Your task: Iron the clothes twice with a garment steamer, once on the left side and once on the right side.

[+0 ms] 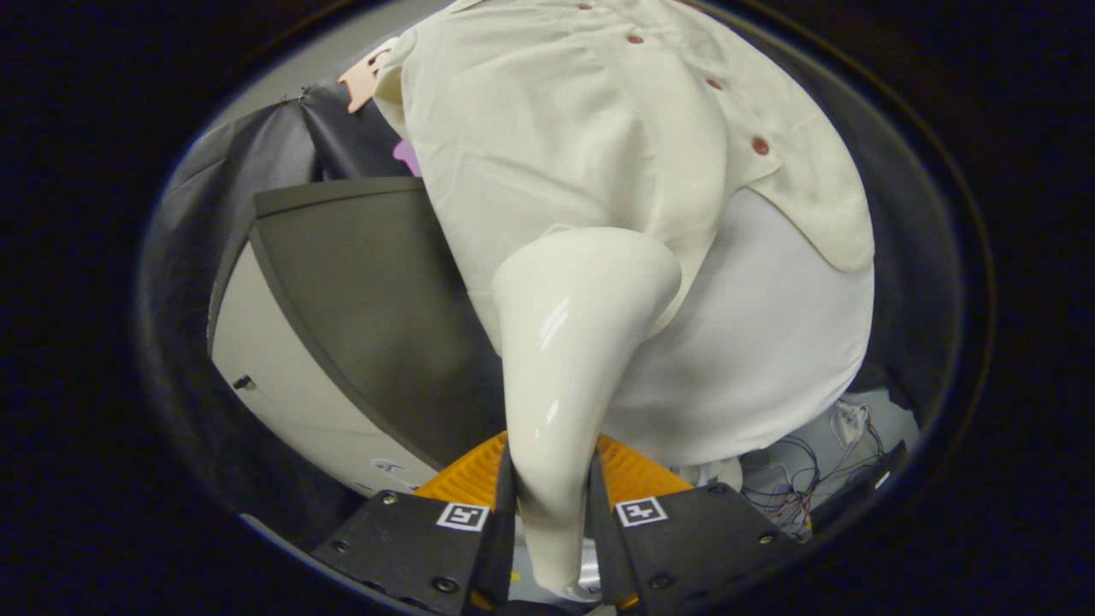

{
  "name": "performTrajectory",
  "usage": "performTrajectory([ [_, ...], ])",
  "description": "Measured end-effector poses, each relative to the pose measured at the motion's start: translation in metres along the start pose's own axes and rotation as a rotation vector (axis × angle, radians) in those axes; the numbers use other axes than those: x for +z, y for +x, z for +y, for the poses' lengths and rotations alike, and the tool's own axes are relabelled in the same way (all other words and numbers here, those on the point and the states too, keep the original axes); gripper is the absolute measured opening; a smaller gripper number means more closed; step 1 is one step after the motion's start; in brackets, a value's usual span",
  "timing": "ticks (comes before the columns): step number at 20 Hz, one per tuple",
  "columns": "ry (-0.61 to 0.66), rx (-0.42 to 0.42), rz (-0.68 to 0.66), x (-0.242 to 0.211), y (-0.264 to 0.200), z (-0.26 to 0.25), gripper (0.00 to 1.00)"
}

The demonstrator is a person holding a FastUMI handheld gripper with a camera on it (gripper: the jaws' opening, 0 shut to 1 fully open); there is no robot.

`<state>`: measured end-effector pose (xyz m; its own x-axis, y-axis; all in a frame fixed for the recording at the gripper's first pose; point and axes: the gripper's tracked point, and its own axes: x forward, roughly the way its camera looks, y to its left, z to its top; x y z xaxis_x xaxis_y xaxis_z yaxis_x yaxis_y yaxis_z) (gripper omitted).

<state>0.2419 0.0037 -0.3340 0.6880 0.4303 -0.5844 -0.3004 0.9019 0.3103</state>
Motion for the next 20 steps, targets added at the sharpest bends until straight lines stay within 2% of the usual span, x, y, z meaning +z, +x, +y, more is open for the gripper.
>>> performTrajectory([
  [3, -0.046, 0.008, -0.048, 0.027, -0.013, 0.005, 0.4],
  [7, -0.075, -0.007, -0.121, 0.081, -0.055, 0.013, 0.4],
  [16, -0.097, -0.128, -0.307, 0.218, -0.122, -0.009, 0.39],
  [20, -0.107, -0.17, -0.363, 0.273, -0.134, -0.017, 0.4],
])
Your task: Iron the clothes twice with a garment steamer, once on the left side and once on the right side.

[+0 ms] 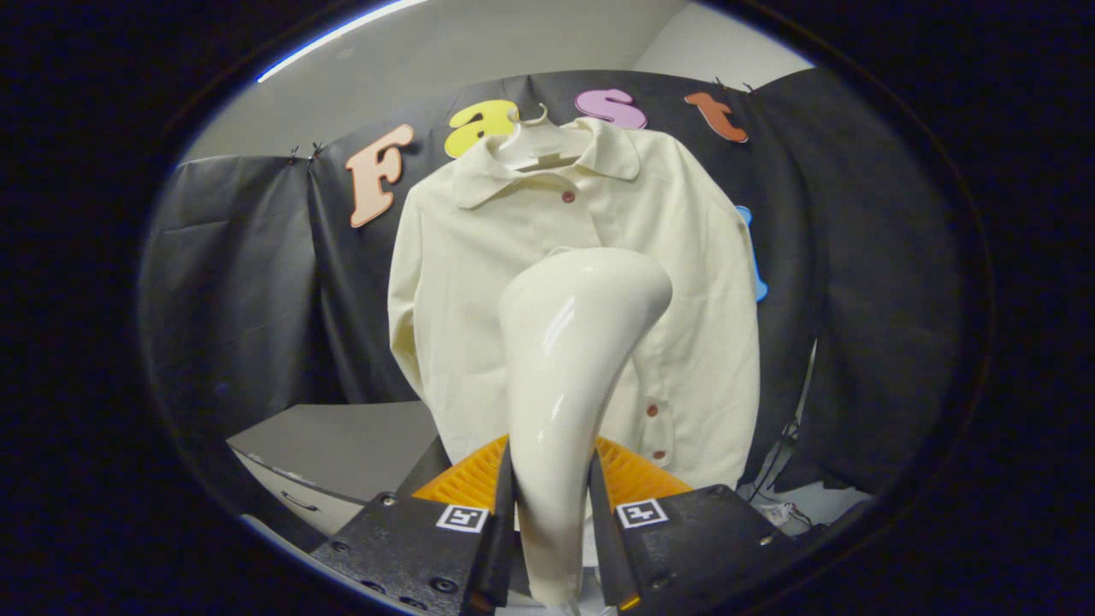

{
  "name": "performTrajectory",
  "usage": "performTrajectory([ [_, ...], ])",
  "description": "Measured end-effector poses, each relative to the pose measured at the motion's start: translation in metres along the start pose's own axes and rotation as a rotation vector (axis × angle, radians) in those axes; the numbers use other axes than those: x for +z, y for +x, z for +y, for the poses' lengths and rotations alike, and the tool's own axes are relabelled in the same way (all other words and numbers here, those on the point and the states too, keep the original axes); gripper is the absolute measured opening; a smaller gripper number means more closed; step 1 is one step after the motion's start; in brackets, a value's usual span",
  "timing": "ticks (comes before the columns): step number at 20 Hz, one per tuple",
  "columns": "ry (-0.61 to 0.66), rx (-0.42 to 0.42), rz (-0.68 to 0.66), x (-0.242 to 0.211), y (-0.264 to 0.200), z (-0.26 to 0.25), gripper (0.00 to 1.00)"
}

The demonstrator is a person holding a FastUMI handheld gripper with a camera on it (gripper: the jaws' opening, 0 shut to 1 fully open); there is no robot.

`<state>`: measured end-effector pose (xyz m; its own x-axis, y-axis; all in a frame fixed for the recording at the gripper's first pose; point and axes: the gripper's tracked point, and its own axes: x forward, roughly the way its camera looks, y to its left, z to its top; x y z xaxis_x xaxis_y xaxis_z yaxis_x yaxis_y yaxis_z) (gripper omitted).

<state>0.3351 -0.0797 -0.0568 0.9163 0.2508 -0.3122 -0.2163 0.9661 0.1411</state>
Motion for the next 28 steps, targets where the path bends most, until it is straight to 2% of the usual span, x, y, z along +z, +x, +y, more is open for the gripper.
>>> performTrajectory([
  [8, 0.055, -0.152, -0.111, 0.094, 0.028, -0.056, 0.41],
  [12, 0.127, -0.162, -0.162, 0.118, 0.054, -0.065, 0.41],
  [14, 0.14, -0.194, -0.173, 0.126, 0.064, -0.075, 0.41],
  [16, 0.136, -0.181, -0.198, 0.136, 0.071, -0.075, 0.41],
  [23, 0.171, -0.1, -0.188, 0.111, 0.09, -0.086, 0.42],
  [28, 0.166, -0.062, -0.142, 0.066, 0.09, -0.101, 0.42],
])
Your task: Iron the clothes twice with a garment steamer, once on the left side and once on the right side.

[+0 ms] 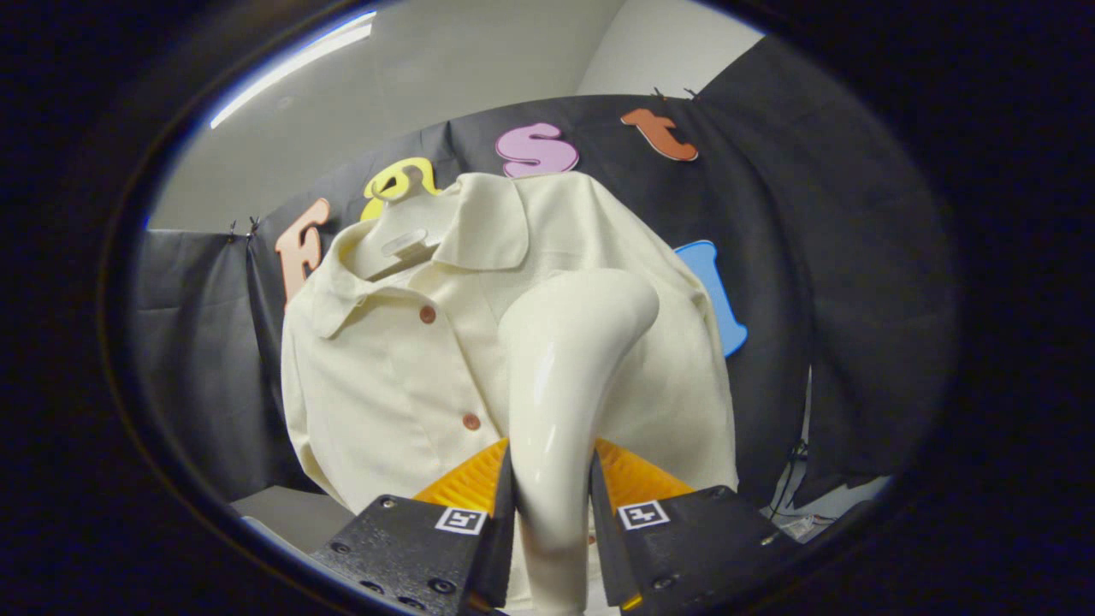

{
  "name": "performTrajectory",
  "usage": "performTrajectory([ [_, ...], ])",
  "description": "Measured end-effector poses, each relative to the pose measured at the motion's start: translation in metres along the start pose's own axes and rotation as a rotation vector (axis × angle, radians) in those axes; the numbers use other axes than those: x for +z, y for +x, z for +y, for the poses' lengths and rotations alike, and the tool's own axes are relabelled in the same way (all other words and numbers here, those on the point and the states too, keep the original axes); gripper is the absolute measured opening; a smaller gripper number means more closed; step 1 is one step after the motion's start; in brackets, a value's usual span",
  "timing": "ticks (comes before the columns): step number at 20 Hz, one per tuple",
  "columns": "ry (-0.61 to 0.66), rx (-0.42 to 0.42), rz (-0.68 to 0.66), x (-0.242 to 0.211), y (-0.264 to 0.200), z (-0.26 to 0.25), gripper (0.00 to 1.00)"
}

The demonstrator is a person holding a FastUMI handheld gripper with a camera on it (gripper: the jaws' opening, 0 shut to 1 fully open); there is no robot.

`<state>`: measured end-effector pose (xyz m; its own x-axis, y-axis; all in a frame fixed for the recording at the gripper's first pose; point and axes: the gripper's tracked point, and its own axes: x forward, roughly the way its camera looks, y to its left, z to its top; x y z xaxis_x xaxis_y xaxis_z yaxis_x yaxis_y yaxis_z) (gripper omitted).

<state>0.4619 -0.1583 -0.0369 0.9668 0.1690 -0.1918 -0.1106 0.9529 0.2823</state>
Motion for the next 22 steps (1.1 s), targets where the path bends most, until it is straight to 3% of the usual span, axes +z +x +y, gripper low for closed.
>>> performTrajectory([
  [11, 0.102, 0.06, 0.119, -0.093, -0.015, -0.035, 0.42],
  [16, 0.08, 0.111, 0.188, -0.153, -0.025, -0.044, 0.42],
  [22, 0.133, 0.106, 0.207, -0.189, -0.036, -0.072, 0.42],
])
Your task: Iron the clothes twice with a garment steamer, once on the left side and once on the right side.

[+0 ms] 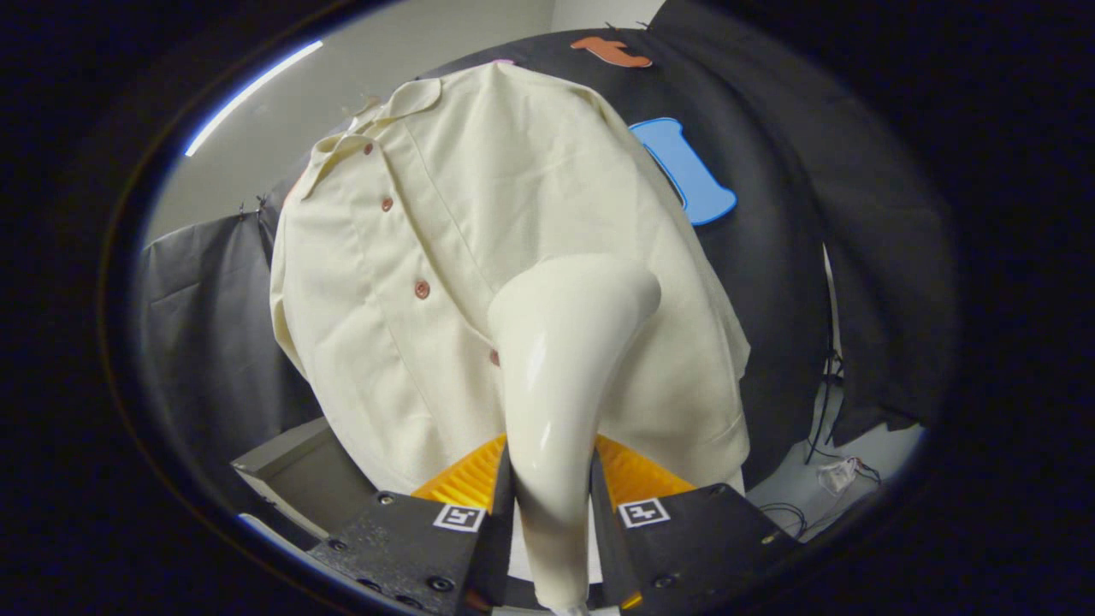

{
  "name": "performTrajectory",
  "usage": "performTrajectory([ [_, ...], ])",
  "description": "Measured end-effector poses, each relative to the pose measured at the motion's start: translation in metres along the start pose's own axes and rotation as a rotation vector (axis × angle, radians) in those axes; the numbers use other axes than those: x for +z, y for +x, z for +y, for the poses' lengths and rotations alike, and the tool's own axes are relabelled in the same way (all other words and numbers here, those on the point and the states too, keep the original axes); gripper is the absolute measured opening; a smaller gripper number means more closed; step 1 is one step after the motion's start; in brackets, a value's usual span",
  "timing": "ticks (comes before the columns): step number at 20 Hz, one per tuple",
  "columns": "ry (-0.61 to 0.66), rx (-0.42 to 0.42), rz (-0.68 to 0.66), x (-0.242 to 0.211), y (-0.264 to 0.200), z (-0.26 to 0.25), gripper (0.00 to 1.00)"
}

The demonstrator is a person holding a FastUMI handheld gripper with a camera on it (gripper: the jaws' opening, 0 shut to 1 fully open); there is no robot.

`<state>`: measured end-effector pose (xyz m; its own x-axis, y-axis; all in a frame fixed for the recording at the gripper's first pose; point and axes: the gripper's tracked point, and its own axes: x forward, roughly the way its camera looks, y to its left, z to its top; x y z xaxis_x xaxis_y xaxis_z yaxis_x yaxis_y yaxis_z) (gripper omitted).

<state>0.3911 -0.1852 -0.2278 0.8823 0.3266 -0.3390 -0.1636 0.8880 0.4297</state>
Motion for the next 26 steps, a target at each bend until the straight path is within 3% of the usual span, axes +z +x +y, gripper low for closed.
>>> performTrajectory([
  [16, 0.216, -0.083, 0.025, -0.108, -0.019, -0.081, 0.43],
  [21, 0.234, -0.108, 0.035, -0.124, -0.028, -0.081, 0.42],
  [26, 0.238, -0.056, 0.003, -0.111, -0.06, -0.04, 0.42],
])
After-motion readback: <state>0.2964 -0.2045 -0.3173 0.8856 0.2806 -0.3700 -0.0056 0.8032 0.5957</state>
